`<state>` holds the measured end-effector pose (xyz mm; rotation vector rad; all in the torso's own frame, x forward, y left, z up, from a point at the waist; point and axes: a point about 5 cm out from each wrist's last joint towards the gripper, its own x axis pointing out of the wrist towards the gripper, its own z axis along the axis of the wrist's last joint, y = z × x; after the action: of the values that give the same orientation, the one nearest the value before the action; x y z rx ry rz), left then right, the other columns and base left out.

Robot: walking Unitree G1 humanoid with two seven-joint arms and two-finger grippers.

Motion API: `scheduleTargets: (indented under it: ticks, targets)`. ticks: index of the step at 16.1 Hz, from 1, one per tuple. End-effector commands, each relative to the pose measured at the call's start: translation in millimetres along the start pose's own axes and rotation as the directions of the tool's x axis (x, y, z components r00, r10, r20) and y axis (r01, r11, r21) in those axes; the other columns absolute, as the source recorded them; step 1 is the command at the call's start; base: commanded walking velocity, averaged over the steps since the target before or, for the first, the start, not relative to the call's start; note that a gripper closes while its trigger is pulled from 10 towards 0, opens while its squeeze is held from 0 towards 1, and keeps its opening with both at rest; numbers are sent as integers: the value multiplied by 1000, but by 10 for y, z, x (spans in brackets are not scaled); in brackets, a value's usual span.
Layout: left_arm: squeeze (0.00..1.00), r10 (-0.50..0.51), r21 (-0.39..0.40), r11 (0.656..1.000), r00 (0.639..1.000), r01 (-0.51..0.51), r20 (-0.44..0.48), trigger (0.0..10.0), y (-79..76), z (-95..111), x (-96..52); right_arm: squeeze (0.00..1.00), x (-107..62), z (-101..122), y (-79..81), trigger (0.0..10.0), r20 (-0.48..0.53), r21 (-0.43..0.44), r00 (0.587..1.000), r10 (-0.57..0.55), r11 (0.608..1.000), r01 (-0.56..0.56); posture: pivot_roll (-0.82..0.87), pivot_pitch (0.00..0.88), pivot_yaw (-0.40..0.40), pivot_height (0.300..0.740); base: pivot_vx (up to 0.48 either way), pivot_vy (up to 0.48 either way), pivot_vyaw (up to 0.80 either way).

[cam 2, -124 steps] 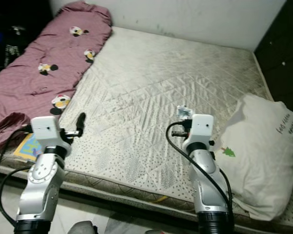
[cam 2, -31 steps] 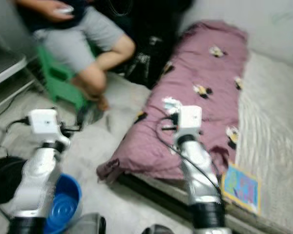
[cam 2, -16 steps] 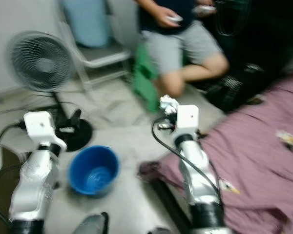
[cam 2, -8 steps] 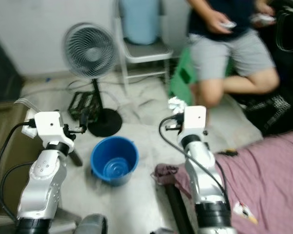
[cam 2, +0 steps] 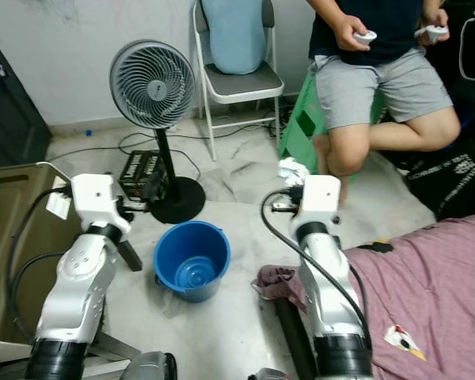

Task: Clean up the room

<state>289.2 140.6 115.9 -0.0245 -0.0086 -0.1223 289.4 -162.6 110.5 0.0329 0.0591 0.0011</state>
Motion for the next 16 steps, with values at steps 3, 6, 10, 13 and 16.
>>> scheduleTargets:
  ticks: [3, 6, 10, 13, 16]
  targets:
    - [0, -54, -11, 999, 998, 54, -21, 10000, -89, -30, 32, 0, -20, 68, -47, 10000, 31, -4, 999, -26, 1000, 26, -104, 18, 24, 740, 0, 0, 0]
    - [0, -67, -10, 998, 997, 67, -26, 10000, -105, -50, 22, 0, -25, 65, -38, 10000, 33, -4, 999, -27, 1000, 27, -98, 20, 22, 740, 0, 0, 0]
    - [0, -54, -14, 998, 998, 54, -28, 10000, -76, -63, 7, 0, -20, 58, 23, 10000, 24, -18, 1000, 6, 1000, -6, -90, 23, 8, 740, 0, 0, 711]
    - [0, -48, -13, 999, 999, 48, -23, 10000, -76, -49, 2, 0, -10, 70, 17, 10000, 23, -20, 1000, 8, 1000, -7, -83, 27, 0, 740, 0, 0, 800]
    - [0, -38, -7, 999, 999, 38, -23, 10000, -13, -51, -14, 0, -5, 94, 23, 10000, 23, -18, 1000, 9, 1000, -9, -87, 37, -3, 740, 0, 0, 533]
